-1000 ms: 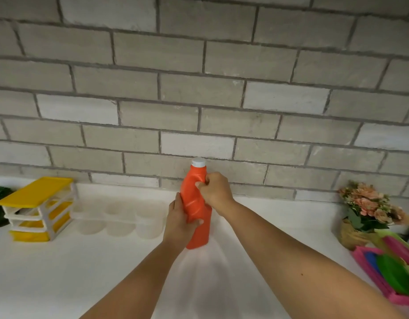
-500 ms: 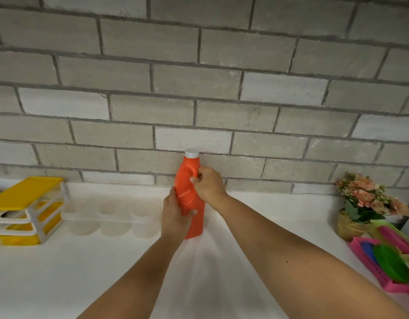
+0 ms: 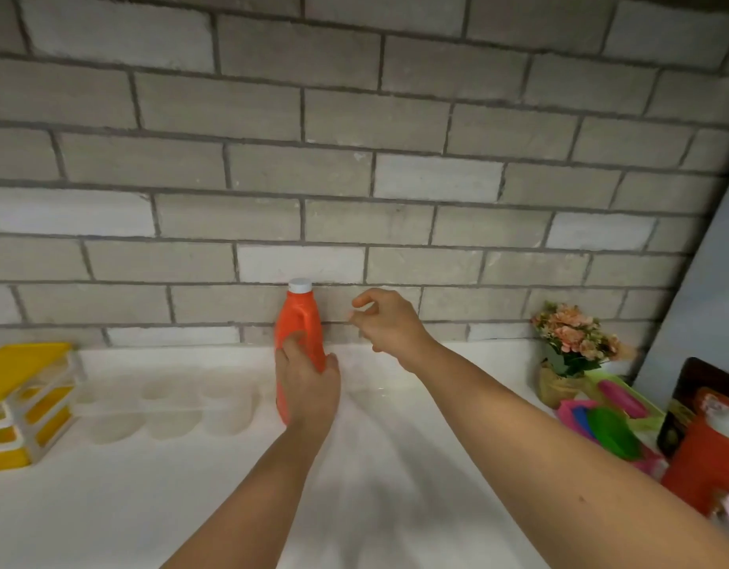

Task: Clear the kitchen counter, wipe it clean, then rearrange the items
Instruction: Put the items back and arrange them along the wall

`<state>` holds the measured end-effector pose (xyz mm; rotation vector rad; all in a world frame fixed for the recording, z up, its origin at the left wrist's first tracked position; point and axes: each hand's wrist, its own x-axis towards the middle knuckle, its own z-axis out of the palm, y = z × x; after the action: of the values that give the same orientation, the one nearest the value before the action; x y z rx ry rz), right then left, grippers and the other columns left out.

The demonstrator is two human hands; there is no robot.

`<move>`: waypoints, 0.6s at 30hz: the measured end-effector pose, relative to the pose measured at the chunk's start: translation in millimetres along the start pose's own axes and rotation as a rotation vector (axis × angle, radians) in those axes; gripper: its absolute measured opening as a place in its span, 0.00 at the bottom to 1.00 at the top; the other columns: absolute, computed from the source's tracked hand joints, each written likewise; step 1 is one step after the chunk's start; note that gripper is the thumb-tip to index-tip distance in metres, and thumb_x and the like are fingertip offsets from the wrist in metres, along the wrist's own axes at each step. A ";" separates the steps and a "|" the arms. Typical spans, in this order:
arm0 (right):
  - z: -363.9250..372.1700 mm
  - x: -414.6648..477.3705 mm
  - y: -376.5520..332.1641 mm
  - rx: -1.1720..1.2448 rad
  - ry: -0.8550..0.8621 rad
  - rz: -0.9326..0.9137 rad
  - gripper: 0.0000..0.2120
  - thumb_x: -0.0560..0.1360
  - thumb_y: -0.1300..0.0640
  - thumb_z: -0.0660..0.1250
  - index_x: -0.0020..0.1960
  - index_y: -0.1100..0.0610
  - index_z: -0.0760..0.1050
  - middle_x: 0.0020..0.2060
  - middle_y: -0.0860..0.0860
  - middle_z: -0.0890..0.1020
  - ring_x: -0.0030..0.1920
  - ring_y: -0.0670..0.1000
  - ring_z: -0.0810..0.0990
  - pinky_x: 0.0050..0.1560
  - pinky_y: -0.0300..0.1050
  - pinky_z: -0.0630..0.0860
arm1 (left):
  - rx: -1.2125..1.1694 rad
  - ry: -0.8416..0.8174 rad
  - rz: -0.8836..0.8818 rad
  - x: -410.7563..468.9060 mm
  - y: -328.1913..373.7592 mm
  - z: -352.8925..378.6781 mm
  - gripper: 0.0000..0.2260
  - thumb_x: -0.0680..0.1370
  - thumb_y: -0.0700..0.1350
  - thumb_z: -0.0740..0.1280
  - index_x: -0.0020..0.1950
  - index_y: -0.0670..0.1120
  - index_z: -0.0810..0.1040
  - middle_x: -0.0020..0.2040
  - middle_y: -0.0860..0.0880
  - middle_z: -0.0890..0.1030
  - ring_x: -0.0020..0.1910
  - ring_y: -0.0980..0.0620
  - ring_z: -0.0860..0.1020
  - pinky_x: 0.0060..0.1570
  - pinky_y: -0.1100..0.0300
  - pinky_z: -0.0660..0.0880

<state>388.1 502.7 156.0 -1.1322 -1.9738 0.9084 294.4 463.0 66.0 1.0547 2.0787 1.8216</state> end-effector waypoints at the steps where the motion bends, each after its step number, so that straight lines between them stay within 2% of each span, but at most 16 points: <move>1: -7.2 -4.1 -0.2 -0.001 0.016 -0.005 0.12 0.75 0.57 0.65 0.58 0.57 0.75 0.45 0.51 0.75 0.43 0.51 0.74 0.39 0.40 0.71 | -0.004 -0.018 0.013 -4.6 3.5 2.7 0.21 0.72 0.37 0.67 0.64 0.38 0.66 0.60 0.38 0.70 0.60 0.38 0.69 0.61 0.48 0.68; 5: -35.9 -24.2 2.5 -0.002 0.074 -0.016 0.08 0.75 0.58 0.65 0.53 0.58 0.78 0.35 0.46 0.74 0.39 0.48 0.74 0.35 0.35 0.69 | -0.047 -0.123 0.037 -23.9 16.0 15.8 0.19 0.73 0.37 0.67 0.62 0.40 0.67 0.59 0.41 0.70 0.58 0.42 0.71 0.60 0.49 0.69; 10: -78.9 -55.9 19.2 -0.070 0.141 0.010 0.07 0.75 0.57 0.66 0.51 0.58 0.78 0.37 0.46 0.73 0.40 0.47 0.73 0.35 0.34 0.67 | -0.062 -0.278 0.018 -56.2 29.4 38.4 0.20 0.74 0.38 0.66 0.64 0.43 0.66 0.61 0.42 0.68 0.57 0.43 0.72 0.56 0.55 0.69; 16: -137.4 -91.8 55.2 -0.157 0.265 0.145 0.04 0.75 0.57 0.66 0.48 0.55 0.77 0.33 0.46 0.73 0.33 0.48 0.72 0.35 0.39 0.69 | -0.071 -0.471 -0.014 -104.6 48.1 74.2 0.18 0.76 0.41 0.64 0.64 0.47 0.65 0.62 0.45 0.66 0.59 0.43 0.71 0.59 0.51 0.71; 18: -160.1 -103.5 67.9 -0.173 0.324 0.161 0.05 0.75 0.59 0.66 0.49 0.57 0.78 0.35 0.48 0.74 0.37 0.51 0.74 0.39 0.40 0.70 | -0.083 -0.532 -0.006 -122.0 56.9 87.1 0.17 0.76 0.42 0.64 0.63 0.48 0.65 0.62 0.46 0.66 0.59 0.44 0.71 0.57 0.52 0.72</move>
<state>588.2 473.2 162.6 -1.4543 -1.7382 0.5944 454.5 457.5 60.9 1.3283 1.6718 1.4046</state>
